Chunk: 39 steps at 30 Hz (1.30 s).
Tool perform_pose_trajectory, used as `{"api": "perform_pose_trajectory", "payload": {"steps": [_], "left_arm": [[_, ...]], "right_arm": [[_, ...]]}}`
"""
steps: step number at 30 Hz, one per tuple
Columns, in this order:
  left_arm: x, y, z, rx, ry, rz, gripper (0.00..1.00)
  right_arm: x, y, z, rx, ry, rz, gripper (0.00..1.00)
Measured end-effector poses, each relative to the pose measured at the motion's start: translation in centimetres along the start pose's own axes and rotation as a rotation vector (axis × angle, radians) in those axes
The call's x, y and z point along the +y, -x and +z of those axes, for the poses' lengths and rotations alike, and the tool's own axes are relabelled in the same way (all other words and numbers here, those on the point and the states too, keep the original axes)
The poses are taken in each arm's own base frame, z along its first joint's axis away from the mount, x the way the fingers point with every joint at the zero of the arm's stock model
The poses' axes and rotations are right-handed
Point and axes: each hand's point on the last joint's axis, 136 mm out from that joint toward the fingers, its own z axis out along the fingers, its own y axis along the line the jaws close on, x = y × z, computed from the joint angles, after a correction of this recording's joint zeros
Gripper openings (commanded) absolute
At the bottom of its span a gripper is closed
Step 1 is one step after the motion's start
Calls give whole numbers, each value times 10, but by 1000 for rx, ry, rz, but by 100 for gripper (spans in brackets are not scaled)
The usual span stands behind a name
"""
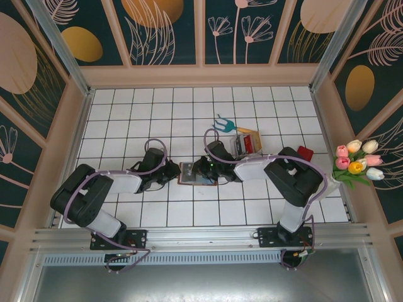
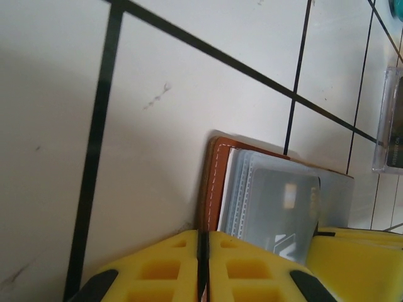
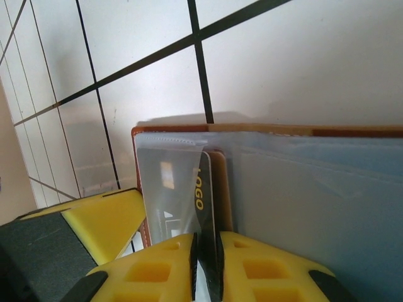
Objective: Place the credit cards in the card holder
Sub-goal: Insert the credit card into the card slot, then move the card holder to the center of the table, then pick up the credit card from the storage box.
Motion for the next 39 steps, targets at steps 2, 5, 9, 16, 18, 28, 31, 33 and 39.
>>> {"api": "perform_pose_trajectory", "payload": {"steps": [2, 5, 9, 16, 18, 28, 31, 33, 39], "left_arm": [[2, -3, -3, -3, -2, -12, 12], [4, -4, -7, -16, -1, -19, 14], [1, 1, -14, -50, 4, -16, 21], [-5, 13, -30, -116, 15, 10, 28], [-11, 16, -33, -124, 7, 26, 28], [-64, 30, -40, -132, -113, 115, 33], [-75, 27, -36, -107, -134, 137, 42], [-84, 24, -29, -84, -143, 158, 48], [-126, 12, -3, -5, -196, 216, 55]], "right_arm": [[-1, 0, -5, -5, -19, -9, 24], [-5, 4, -12, -23, -78, -38, 25], [-14, 7, -16, -34, -147, -82, 22], [-35, 14, -24, -61, -293, -120, 20], [-33, 17, -26, -69, -310, -148, 21], [-2, 48, -59, -189, -355, -299, 31], [0, 81, -97, -298, -407, -315, 34], [-12, 112, -126, -373, -459, -295, 34], [-70, 162, -178, -438, -624, -236, 35]]}}
